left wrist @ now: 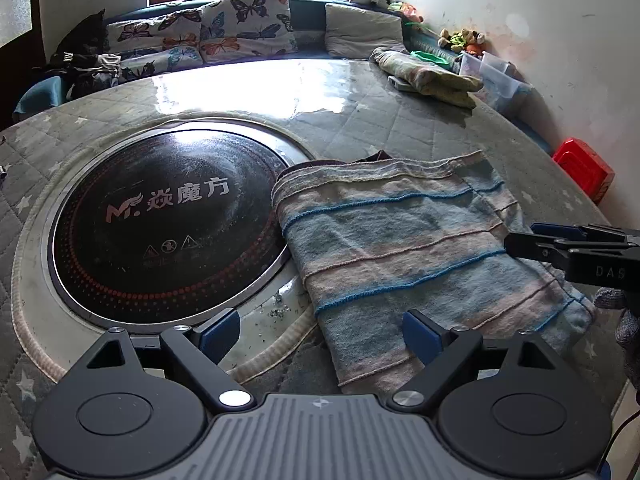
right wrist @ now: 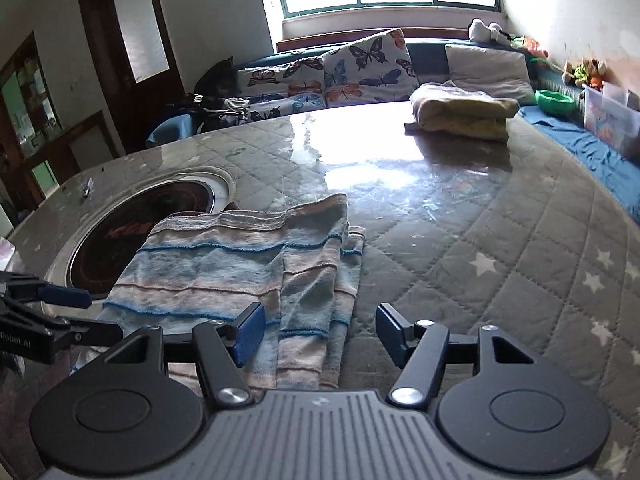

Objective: Fold clothes

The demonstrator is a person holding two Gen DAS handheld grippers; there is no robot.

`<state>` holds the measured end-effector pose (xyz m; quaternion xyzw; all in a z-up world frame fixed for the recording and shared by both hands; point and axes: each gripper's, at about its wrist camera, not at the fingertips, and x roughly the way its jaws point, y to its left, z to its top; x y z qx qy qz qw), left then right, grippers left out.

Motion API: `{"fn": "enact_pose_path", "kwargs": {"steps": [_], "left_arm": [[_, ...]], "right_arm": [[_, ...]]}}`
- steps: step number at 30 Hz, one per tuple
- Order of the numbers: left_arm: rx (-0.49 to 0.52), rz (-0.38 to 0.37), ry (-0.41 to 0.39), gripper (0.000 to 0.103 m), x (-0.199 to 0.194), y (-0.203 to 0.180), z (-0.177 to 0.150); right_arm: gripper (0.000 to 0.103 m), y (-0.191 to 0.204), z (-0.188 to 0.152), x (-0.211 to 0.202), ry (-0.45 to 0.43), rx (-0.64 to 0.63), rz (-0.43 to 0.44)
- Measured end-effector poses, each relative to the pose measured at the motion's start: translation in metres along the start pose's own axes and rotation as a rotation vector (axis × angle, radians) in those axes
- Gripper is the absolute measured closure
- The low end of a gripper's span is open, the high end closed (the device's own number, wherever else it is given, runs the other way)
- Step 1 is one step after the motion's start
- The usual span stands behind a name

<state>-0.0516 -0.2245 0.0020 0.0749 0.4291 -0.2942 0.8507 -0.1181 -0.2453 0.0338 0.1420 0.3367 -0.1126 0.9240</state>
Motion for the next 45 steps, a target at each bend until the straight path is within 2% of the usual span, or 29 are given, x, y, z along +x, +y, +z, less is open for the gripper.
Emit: {"fn": "enact_pose_path", "kwargs": {"steps": [13,19,20,23,28,34,37,40,42,43,45], "left_arm": [[0.008,0.012,0.001,0.013,0.002,-0.004,0.002],[0.009,0.018,0.003,0.007,0.002,-0.004,0.001],[0.008,0.02,0.004,0.005,0.002,-0.003,0.001],[0.014,0.02,0.005,0.005,-0.001,-0.002,-0.002],[0.04,0.013,0.009,0.004,-0.011,-0.002,-0.014],[0.091,-0.012,-0.007,0.004,-0.032,-0.008,-0.031],[0.162,-0.033,-0.046,0.004,-0.048,-0.016,-0.041],[0.241,-0.044,-0.071,0.006,-0.056,-0.027,-0.051],[0.257,-0.031,-0.063,0.017,-0.052,-0.031,-0.054],[0.256,-0.028,-0.054,0.02,-0.048,-0.032,-0.054],[0.254,-0.032,-0.044,0.034,-0.044,-0.032,-0.055]], "right_arm": [[0.041,-0.002,-0.001,0.012,0.015,0.029,0.027],[0.039,-0.001,-0.002,0.01,0.011,0.028,0.021],[0.038,-0.001,-0.003,0.009,0.009,0.03,0.021],[0.025,0.0,-0.006,0.006,0.004,0.024,0.017],[0.025,-0.003,-0.017,-0.008,-0.006,0.029,0.016],[0.024,-0.01,-0.032,-0.036,-0.027,0.049,-0.01],[0.025,-0.011,-0.04,-0.05,-0.036,0.058,-0.009],[0.032,-0.008,-0.047,-0.058,-0.033,0.059,0.006],[0.04,-0.006,-0.052,-0.063,-0.03,0.059,0.015],[0.042,-0.004,-0.054,-0.064,-0.028,0.056,0.017],[0.046,-0.001,-0.057,-0.063,-0.023,0.054,0.016]]}}
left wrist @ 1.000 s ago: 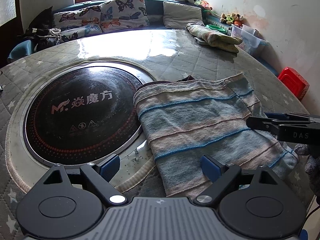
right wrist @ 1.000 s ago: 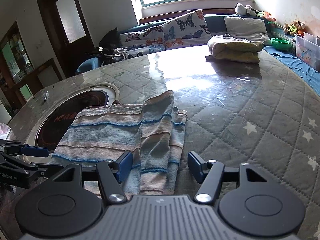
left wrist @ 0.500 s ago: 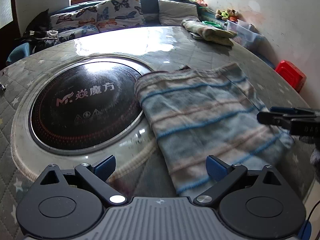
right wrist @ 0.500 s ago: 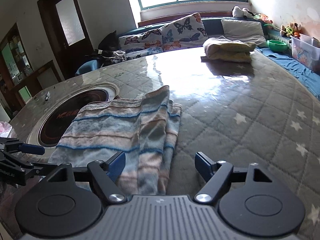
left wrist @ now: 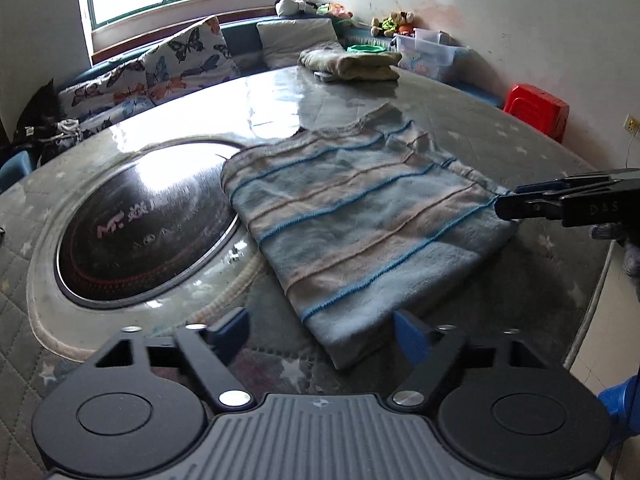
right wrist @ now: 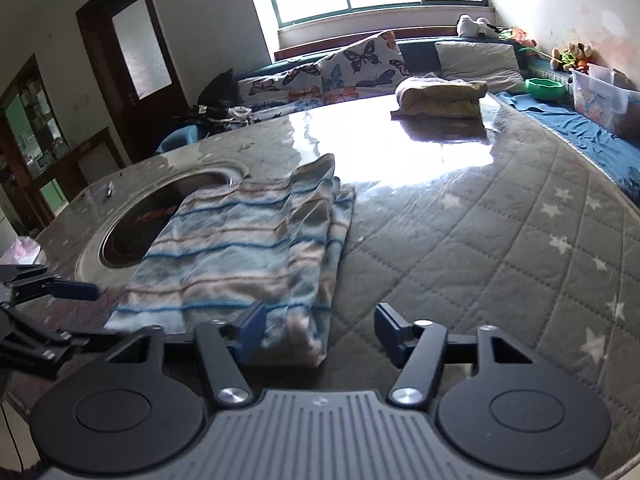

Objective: Fold clothes

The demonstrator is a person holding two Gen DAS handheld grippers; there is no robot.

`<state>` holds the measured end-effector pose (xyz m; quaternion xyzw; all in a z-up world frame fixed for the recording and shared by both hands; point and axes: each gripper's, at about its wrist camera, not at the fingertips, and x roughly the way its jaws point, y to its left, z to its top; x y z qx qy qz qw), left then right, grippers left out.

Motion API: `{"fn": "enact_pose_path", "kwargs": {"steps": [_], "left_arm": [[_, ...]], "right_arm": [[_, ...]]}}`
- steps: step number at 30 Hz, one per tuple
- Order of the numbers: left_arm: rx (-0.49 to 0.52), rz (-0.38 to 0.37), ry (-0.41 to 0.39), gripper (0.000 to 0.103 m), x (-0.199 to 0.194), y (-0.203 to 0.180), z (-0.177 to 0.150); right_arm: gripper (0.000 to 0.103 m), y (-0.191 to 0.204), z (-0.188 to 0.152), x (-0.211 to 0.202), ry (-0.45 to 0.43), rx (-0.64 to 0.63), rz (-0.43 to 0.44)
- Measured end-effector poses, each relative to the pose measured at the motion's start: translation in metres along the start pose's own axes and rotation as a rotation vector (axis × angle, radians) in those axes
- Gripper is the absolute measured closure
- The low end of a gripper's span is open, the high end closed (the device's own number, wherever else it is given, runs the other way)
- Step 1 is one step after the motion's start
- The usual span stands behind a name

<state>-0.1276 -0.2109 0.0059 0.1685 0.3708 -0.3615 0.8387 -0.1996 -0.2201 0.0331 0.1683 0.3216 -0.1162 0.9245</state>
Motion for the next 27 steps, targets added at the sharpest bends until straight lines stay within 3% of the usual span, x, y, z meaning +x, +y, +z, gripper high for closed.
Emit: {"fn": "enact_pose_path", "kwargs": {"steps": [4,6,9,12,15,18,22,27], "left_arm": [[0.044,-0.015,-0.02,0.055,-0.001,-0.004,-0.004],[0.07,-0.006,-0.032,0.071,-0.003,-0.008,-0.005],[0.08,0.003,-0.052,0.083,-0.005,-0.011,-0.005],[0.08,0.01,-0.075,0.089,-0.01,-0.012,-0.002],[0.062,0.021,-0.106,0.091,-0.019,-0.008,0.001],[0.05,0.032,-0.111,0.091,-0.023,-0.004,-0.001],[0.051,0.035,-0.069,0.091,-0.017,-0.001,-0.01],[0.064,0.046,-0.05,0.09,-0.015,0.005,-0.012]], "right_arm": [[0.055,0.005,-0.005,-0.005,-0.014,0.014,0.008],[0.066,0.01,-0.007,-0.011,-0.033,-0.002,0.002],[0.078,0.014,-0.01,-0.015,-0.03,-0.011,0.029],[0.091,0.017,-0.01,-0.017,-0.036,-0.01,0.036],[0.092,0.017,-0.005,-0.026,-0.073,0.027,0.077],[0.092,0.019,-0.003,-0.031,-0.087,0.034,0.119],[0.092,0.019,-0.016,-0.018,-0.012,0.034,0.121],[0.081,0.02,-0.013,-0.023,0.005,-0.017,0.132]]}}
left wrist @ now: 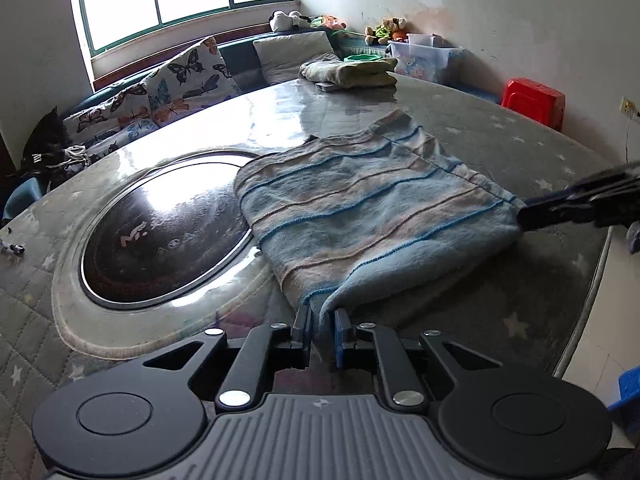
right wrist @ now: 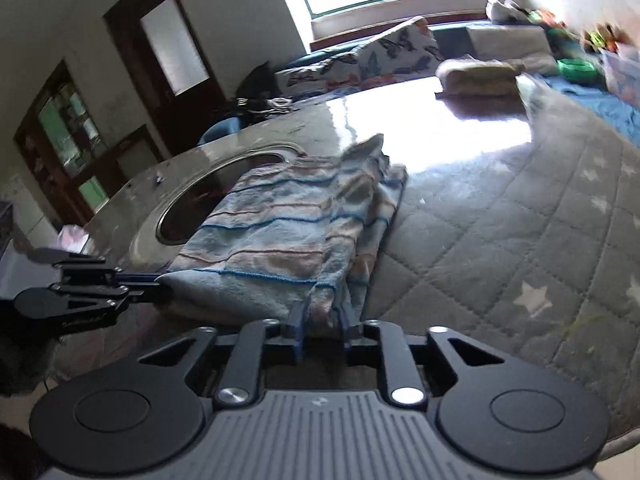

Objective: Fold clothes

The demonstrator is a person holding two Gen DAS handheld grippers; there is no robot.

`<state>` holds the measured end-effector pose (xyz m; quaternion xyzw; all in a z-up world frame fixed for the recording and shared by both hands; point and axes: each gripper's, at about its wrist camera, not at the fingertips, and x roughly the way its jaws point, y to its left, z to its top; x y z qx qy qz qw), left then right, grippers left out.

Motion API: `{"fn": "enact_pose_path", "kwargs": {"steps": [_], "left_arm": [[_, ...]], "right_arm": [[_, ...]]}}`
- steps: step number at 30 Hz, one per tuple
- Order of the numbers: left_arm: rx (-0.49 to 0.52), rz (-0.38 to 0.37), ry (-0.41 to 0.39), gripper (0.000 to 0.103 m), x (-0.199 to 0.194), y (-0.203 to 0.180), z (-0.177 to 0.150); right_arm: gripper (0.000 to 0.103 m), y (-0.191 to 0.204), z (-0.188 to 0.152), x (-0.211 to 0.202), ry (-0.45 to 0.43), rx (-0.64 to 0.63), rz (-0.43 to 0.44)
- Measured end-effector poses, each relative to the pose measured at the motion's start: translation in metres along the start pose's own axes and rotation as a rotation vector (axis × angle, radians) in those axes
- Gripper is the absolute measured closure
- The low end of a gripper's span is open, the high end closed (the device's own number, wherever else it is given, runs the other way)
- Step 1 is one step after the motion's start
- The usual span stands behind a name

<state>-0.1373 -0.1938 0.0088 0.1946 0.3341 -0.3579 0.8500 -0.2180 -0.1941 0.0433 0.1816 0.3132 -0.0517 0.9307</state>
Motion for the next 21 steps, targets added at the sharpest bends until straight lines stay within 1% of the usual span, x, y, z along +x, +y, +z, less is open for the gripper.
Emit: {"fn": "enact_pose_path", "kwargs": {"steps": [2,7,9,15,21], "left_arm": [[-0.005,0.0,0.0,0.089,0.0,0.004,0.002],[0.004,0.004,0.004,0.087,0.003,-0.001,0.0],[0.002,0.006,0.005,0.087,0.003,-0.001,-0.001],[-0.003,-0.003,0.01,0.087,0.003,0.001,-0.001],[-0.015,-0.018,0.019,0.087,0.004,0.005,-0.004]], "right_arm": [[0.081,0.002,0.007,-0.002,-0.008,-0.03,0.002],[0.081,0.004,0.039,0.009,-0.053,-0.101,-0.001],[0.081,0.009,0.048,0.022,-0.053,-0.138,-0.007],[0.081,0.008,0.081,0.079,-0.009,-0.199,-0.018],[0.082,-0.011,0.096,0.12,0.044,-0.178,-0.053]]}}
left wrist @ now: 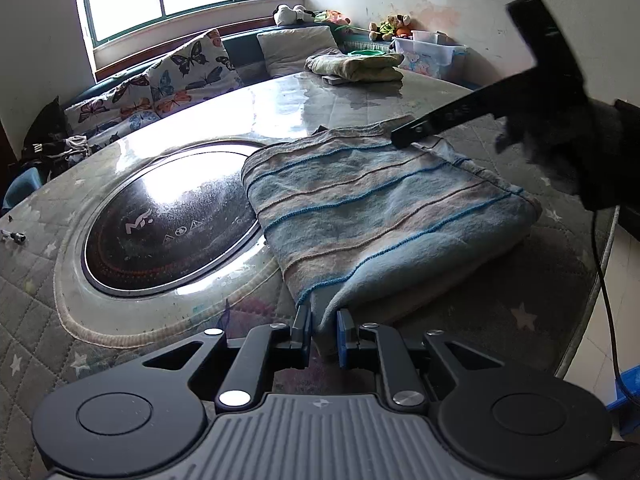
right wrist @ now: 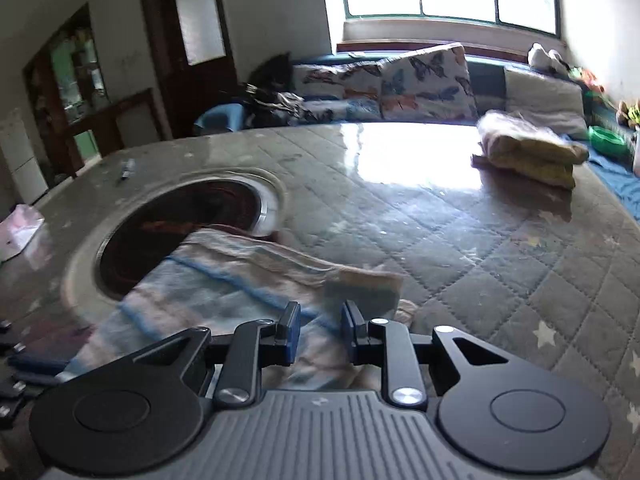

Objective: Fold clothes

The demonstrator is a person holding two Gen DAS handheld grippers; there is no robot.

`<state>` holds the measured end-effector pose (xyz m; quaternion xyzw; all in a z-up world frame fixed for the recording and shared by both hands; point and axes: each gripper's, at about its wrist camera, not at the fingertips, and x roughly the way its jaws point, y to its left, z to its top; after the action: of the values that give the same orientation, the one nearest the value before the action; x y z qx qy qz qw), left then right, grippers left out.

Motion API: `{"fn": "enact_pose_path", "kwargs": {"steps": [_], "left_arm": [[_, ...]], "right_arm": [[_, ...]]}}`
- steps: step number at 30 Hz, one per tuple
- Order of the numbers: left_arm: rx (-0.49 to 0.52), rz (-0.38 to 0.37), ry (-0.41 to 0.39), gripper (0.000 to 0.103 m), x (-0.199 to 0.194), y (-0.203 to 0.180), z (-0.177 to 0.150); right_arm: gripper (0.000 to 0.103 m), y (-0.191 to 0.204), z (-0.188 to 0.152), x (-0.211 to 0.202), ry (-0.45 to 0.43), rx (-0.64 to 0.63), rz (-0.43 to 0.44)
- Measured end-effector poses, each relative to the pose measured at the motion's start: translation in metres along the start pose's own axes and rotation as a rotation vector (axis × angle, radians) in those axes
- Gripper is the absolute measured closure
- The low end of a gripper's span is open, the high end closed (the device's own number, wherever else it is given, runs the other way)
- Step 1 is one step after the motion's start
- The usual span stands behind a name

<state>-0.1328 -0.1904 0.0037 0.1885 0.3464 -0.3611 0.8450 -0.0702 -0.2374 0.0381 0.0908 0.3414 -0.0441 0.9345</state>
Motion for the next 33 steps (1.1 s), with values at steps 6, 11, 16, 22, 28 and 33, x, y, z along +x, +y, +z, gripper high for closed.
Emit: {"fn": "enact_pose_path", "kwargs": {"steps": [6,11,16,22,28,33], "left_arm": [[-0.012,-0.025,0.008,0.085,-0.001,0.006,0.0],[-0.045,-0.051,0.003,0.061,-0.011,0.018,0.002],[-0.124,-0.038,-0.031,0.049,-0.018,0.038,0.016],[-0.269,-0.027,-0.019,0.048,0.01,0.055,0.04],[-0.371,-0.013,0.045,0.047,0.048,0.065,0.051],[-0.388,-0.019,0.043,0.044,0.055,0.065,0.053]], "right_arm": [[0.083,-0.012,0.006,0.007,-0.024,0.058,0.008],[0.065,-0.019,0.003,-0.016,-0.079,0.116,-0.011],[0.054,-0.023,-0.014,-0.034,-0.041,0.16,0.006],[0.048,-0.018,-0.039,-0.037,-0.015,0.22,0.012],[0.047,-0.014,-0.051,-0.036,-0.027,0.287,-0.003],[0.049,-0.005,-0.052,-0.035,-0.03,0.261,-0.03]]}}
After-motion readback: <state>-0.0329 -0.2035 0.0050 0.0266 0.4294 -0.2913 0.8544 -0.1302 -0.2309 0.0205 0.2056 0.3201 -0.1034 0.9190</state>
